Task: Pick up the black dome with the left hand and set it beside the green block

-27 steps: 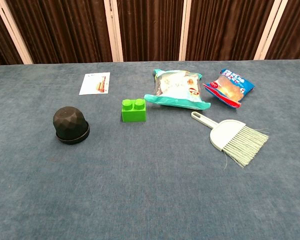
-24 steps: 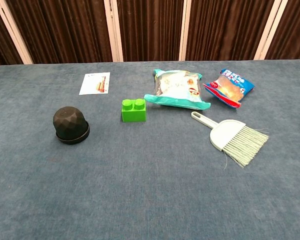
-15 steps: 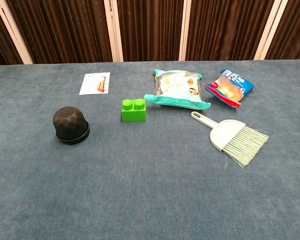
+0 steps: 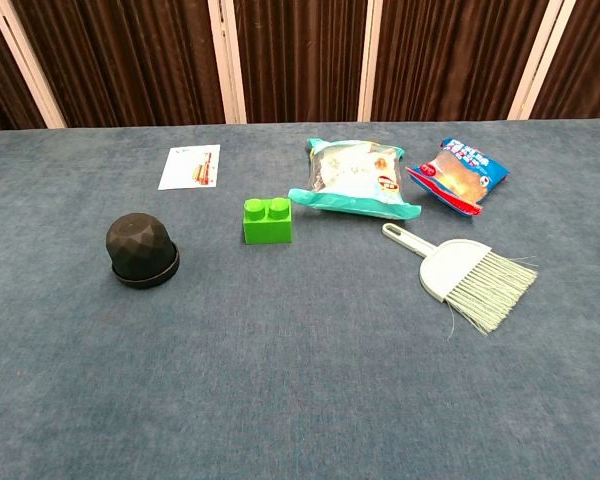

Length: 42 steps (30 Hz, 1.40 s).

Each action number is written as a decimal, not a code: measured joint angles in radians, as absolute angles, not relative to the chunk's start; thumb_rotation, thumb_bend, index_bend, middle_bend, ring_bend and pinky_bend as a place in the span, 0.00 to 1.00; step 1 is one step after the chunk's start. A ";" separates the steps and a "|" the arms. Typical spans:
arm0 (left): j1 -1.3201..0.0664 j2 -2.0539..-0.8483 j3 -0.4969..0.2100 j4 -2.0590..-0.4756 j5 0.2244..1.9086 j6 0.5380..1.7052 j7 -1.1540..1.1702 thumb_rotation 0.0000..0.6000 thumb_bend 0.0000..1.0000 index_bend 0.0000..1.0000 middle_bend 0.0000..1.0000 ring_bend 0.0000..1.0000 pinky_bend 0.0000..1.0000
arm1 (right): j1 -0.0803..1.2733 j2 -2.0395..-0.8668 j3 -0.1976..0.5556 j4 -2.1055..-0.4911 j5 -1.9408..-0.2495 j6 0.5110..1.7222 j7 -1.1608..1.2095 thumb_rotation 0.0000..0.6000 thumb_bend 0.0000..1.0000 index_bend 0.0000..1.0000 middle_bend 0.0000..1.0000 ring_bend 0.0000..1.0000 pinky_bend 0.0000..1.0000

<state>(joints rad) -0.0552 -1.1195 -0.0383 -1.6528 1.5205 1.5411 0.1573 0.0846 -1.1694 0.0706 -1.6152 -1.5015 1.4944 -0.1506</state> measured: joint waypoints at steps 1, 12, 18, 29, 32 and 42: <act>-0.057 -1.122 -0.037 -1.653 1.522 1.538 0.161 1.00 0.36 0.06 0.00 0.00 0.00 | 0.085 -1.169 0.072 -1.614 -1.499 1.495 -0.148 1.00 0.21 0.00 0.00 0.04 0.00; -0.112 -1.150 -0.039 -1.646 1.513 1.429 0.108 1.00 0.30 0.05 0.03 0.00 0.00 | 0.080 -1.162 0.062 -1.616 -1.505 1.491 -0.129 1.00 0.21 0.00 0.00 0.04 0.00; -0.186 -1.222 -0.071 -1.623 1.434 1.297 0.062 1.00 0.26 0.05 0.06 0.00 0.00 | 0.090 -1.172 0.063 -1.614 -1.503 1.472 -0.143 1.00 0.21 0.00 0.00 0.04 0.00; -0.321 -1.465 -0.142 -1.429 1.320 1.111 -0.066 1.00 0.23 0.05 0.09 0.00 0.00 | 0.100 -1.183 0.067 -1.611 -1.492 1.456 -0.155 1.00 0.21 0.00 0.00 0.04 0.00; -0.346 -1.515 -0.157 -1.375 1.300 1.081 -0.103 1.00 0.20 0.05 0.08 0.00 0.00 | 0.103 -1.180 0.067 -1.609 -1.491 1.450 -0.148 1.00 0.21 0.00 0.00 0.04 0.00; -0.405 -1.627 -0.173 -1.258 1.298 1.026 -0.229 1.00 0.18 0.05 0.08 0.00 0.00 | 0.102 -1.184 0.060 -1.602 -1.493 1.447 -0.142 1.00 0.21 0.00 0.00 0.04 0.00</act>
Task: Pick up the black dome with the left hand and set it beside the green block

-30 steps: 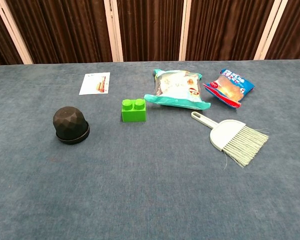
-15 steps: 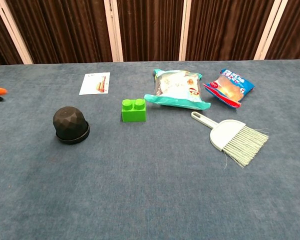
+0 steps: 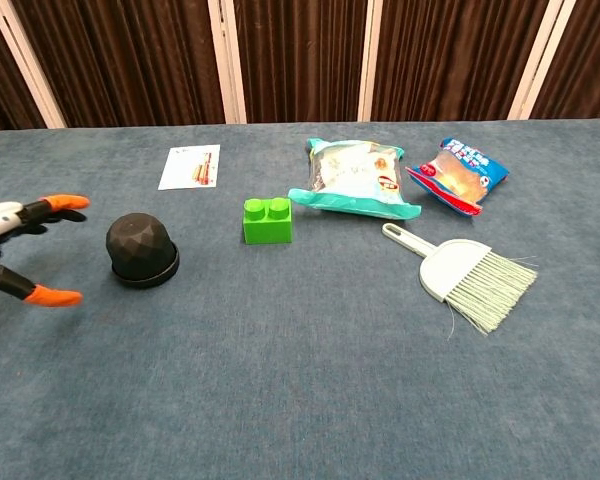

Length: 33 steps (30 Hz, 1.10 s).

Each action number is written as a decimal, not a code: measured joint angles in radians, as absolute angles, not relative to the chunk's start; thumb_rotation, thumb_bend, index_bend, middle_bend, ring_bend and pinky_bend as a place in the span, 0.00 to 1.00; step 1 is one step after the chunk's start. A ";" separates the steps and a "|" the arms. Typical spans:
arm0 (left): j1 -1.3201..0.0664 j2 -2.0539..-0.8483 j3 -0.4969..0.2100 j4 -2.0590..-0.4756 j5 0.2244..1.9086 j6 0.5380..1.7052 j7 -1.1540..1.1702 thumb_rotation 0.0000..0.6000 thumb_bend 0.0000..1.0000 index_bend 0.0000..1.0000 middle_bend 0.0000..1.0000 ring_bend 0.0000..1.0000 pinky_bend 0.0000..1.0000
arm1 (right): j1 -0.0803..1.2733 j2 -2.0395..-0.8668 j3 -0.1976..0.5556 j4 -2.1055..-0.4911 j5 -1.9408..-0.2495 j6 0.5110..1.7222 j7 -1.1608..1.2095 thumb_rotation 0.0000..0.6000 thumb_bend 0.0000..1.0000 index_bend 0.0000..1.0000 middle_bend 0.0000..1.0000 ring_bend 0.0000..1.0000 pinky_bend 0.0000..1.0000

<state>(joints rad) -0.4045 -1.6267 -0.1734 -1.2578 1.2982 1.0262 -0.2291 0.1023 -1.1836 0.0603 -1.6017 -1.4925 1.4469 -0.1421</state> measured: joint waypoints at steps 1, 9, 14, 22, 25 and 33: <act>-0.408 -1.632 -0.174 -1.256 1.299 1.022 -0.241 1.00 0.18 0.05 0.09 0.00 0.00 | 0.102 -1.184 0.060 -1.601 -1.492 1.448 -0.142 1.00 0.21 0.00 0.00 0.04 0.00; -0.446 -1.690 -0.183 -1.209 1.301 0.994 -0.283 1.00 0.18 0.05 0.10 0.00 0.00 | 0.101 -1.185 0.057 -1.601 -1.492 1.445 -0.141 1.00 0.21 0.00 0.00 0.04 0.00; -0.462 -1.721 -0.193 -1.179 1.283 0.985 -0.278 1.00 0.18 0.05 0.11 0.00 0.00 | 0.102 -1.185 0.058 -1.599 -1.490 1.443 -0.136 1.00 0.21 0.00 0.00 0.04 0.00; -0.484 -1.754 -0.202 -1.158 1.271 0.981 -0.261 1.00 0.19 0.05 0.15 0.00 0.00 | 0.109 -1.188 0.065 -1.595 -1.481 1.434 -0.131 1.00 0.21 0.00 0.00 0.04 0.00; -0.492 -1.764 -0.204 -1.153 1.270 0.982 -0.251 1.00 0.20 0.05 0.16 0.00 0.00 | 0.110 -1.186 0.066 -1.598 -1.479 1.433 -0.131 1.00 0.21 0.00 0.00 0.04 0.00; -0.506 -1.794 -0.208 -1.136 1.256 0.985 -0.216 1.00 0.20 0.05 0.18 0.00 0.00 | 0.114 -1.183 0.069 -1.604 -1.472 1.426 -0.127 1.00 0.21 0.00 0.00 0.04 0.00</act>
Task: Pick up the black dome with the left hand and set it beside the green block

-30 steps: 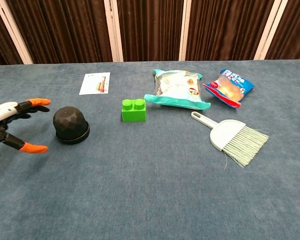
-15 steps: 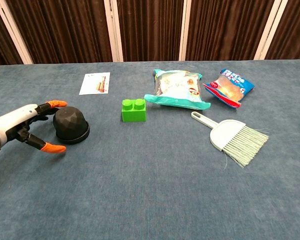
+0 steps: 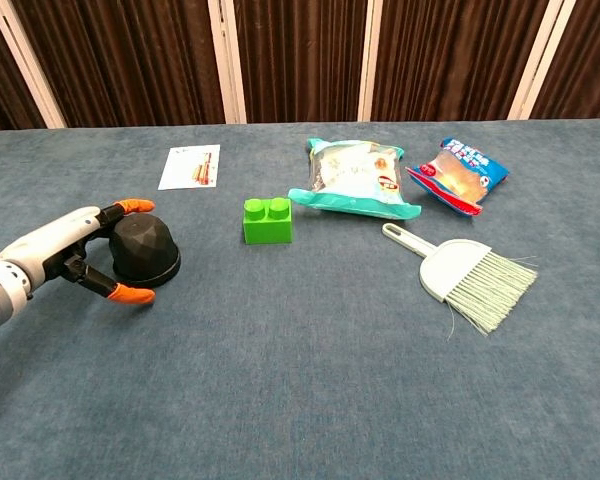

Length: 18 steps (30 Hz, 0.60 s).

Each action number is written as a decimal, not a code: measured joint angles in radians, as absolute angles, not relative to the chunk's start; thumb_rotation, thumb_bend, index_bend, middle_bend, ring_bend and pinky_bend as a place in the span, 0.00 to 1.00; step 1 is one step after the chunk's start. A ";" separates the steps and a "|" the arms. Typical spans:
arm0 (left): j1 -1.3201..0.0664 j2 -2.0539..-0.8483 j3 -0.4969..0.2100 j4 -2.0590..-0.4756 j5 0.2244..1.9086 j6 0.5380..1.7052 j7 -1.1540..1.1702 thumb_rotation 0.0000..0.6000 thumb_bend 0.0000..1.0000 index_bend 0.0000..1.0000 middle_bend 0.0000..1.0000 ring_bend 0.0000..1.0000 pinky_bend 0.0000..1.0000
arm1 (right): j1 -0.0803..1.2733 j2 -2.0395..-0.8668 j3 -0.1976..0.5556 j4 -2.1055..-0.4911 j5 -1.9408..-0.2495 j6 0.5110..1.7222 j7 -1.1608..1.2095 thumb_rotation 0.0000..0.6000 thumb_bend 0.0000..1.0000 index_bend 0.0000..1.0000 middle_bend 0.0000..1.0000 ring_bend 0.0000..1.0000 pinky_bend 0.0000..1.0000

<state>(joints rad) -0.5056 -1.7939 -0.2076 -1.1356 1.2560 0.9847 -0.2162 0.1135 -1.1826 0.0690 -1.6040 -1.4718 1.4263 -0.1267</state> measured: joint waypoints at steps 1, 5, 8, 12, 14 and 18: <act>-0.506 -1.797 -0.208 -1.132 1.255 0.986 -0.216 1.00 0.20 0.05 0.18 0.00 0.00 | 0.112 -1.184 0.068 -1.603 -1.472 1.427 -0.126 1.00 0.21 0.00 0.00 0.04 0.00; -0.507 -1.807 -0.207 -1.116 1.253 0.993 -0.213 1.00 0.20 0.05 0.18 0.00 0.00 | 0.110 -1.187 0.067 -1.599 -1.472 1.432 -0.122 1.00 0.21 0.00 0.00 0.04 0.00; -0.507 -1.812 -0.204 -1.109 1.253 0.996 -0.211 1.00 0.20 0.05 0.18 0.00 0.00 | 0.108 -1.185 0.066 -1.598 -1.471 1.433 -0.118 1.00 0.21 0.00 0.00 0.04 0.00; -0.508 -1.818 -0.203 -1.098 1.255 1.001 -0.214 1.00 0.22 0.05 0.21 0.00 0.00 | 0.109 -1.186 0.065 -1.602 -1.472 1.432 -0.120 1.00 0.21 0.00 0.00 0.04 0.00; -0.509 -1.821 -0.204 -1.095 1.255 1.003 -0.218 1.00 0.25 0.05 0.24 0.00 0.00 | 0.110 -1.187 0.065 -1.605 -1.472 1.430 -0.123 1.00 0.21 0.00 0.00 0.04 0.00; -0.510 -1.825 -0.206 -1.092 1.259 1.009 -0.229 1.00 0.34 0.05 0.27 0.00 0.00 | 0.112 -1.187 0.067 -1.603 -1.466 1.426 -0.119 1.00 0.21 0.00 0.00 0.04 0.00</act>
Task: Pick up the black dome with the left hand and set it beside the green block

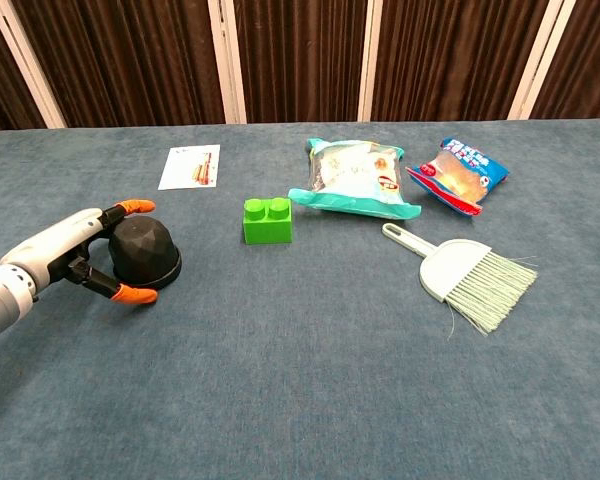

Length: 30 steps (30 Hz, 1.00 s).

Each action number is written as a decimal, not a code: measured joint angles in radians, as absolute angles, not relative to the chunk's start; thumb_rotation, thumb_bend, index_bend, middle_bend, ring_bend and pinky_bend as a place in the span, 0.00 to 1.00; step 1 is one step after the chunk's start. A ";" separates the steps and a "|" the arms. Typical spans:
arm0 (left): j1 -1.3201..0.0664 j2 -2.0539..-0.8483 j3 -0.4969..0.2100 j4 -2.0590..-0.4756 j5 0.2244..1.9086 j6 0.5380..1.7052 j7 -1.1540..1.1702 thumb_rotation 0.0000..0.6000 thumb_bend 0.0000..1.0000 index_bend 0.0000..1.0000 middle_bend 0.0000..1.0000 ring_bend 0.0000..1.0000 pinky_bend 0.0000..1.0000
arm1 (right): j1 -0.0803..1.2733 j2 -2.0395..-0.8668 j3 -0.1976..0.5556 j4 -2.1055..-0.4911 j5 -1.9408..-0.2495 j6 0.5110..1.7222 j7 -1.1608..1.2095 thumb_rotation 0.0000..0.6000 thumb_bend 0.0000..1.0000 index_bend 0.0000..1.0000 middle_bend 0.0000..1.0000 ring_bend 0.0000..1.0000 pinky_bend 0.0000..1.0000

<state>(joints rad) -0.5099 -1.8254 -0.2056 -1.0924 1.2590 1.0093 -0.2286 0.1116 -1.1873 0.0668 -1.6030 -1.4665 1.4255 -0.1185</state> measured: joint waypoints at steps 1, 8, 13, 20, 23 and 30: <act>-0.510 -1.826 -0.206 -1.090 1.259 1.011 -0.228 1.00 0.36 0.05 0.28 0.00 0.00 | 0.113 -1.188 0.068 -1.600 -1.463 1.420 -0.114 1.00 0.21 0.00 0.00 0.04 0.00; -0.510 -1.830 -0.207 -1.080 1.249 1.012 -0.216 1.00 0.40 0.05 0.30 0.00 0.00 | 0.114 -1.188 0.068 -1.594 -1.460 1.417 -0.100 1.00 0.21 0.00 0.00 0.04 0.00; -0.509 -1.833 -0.204 -1.077 1.240 1.005 -0.204 1.00 0.45 0.07 0.32 0.00 0.00 | 0.114 -1.189 0.068 -1.594 -1.459 1.418 -0.102 1.00 0.21 0.00 0.00 0.04 0.00; -0.506 -1.836 -0.214 -1.085 1.247 1.038 -0.223 1.00 0.51 0.13 0.39 0.00 0.00 | 0.116 -1.188 0.069 -1.592 -1.459 1.417 -0.095 1.00 0.21 0.00 0.00 0.04 0.00; -0.506 -1.824 -0.215 -1.107 1.260 1.052 -0.219 1.00 0.50 0.13 0.41 0.00 0.00 | 0.112 -1.194 0.063 -1.590 -1.464 1.421 -0.098 1.00 0.21 0.00 0.00 0.04 0.00; -0.512 -1.770 -0.237 -1.250 1.258 1.073 -0.166 1.00 0.51 0.15 0.42 0.00 0.00 | 0.120 -1.193 0.067 -1.596 -1.462 1.412 -0.102 1.00 0.21 0.00 0.00 0.04 0.00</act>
